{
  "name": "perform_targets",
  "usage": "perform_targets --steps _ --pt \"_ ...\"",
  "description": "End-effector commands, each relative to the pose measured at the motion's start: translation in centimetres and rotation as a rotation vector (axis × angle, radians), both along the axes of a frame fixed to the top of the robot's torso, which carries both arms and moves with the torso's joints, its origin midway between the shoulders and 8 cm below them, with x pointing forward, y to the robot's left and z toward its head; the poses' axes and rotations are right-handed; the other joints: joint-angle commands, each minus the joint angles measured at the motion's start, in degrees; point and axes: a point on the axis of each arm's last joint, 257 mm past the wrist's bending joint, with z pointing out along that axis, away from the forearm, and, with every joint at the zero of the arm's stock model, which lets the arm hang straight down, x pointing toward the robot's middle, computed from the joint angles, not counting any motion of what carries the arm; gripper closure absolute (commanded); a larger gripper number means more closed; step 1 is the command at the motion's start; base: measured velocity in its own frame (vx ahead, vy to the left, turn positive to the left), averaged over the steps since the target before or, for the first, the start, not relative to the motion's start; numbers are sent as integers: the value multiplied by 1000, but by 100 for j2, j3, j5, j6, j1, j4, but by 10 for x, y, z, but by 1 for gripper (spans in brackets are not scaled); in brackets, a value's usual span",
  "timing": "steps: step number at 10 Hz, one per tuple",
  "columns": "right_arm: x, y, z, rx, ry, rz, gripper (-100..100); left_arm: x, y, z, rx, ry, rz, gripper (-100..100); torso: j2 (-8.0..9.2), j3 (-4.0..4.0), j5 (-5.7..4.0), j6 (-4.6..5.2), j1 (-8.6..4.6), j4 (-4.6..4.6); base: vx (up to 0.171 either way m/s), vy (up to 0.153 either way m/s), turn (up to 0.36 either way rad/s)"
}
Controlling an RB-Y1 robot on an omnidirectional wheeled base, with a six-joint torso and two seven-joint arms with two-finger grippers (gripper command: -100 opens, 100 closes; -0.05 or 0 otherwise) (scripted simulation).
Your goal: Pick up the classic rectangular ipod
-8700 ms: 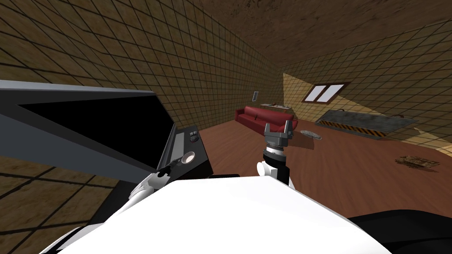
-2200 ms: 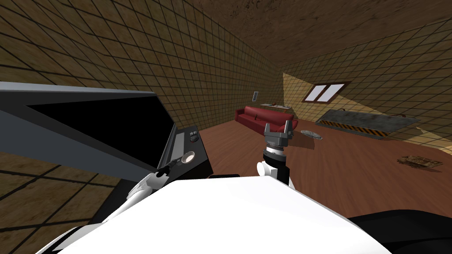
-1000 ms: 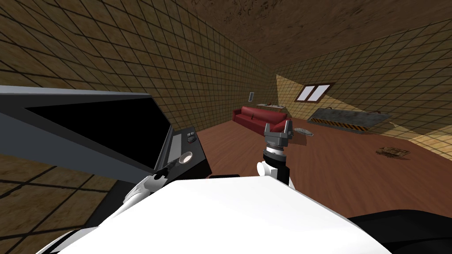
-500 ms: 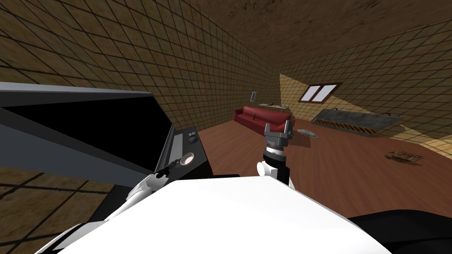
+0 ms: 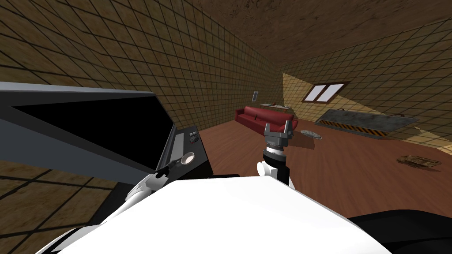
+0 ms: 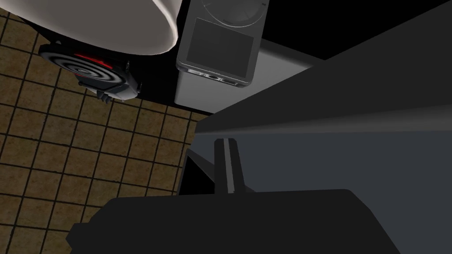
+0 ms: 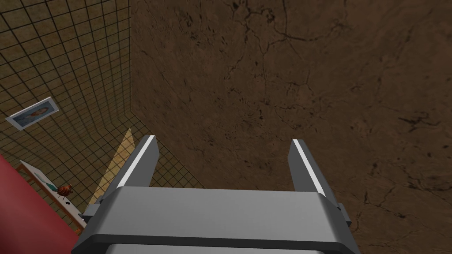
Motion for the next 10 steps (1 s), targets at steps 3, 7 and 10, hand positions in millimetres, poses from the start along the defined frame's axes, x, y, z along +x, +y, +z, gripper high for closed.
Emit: perform_targets --steps 3,7,10 --pt "0 0 0 0 0 0 0 0 0 0 0 0 0 0 0 0 0 0 0 0 0 0 0" --pt "0 0 0 0 0 0 0 -6 8 10 -67 -111 70 -100 26 15 -6 0 -27 6 -69 -67 -35" --pt "0 0 0 0 0 0 0 -9 10 7 -66 -91 75 -100 46 26 -9 1 -38 10 -94 -78 -82"
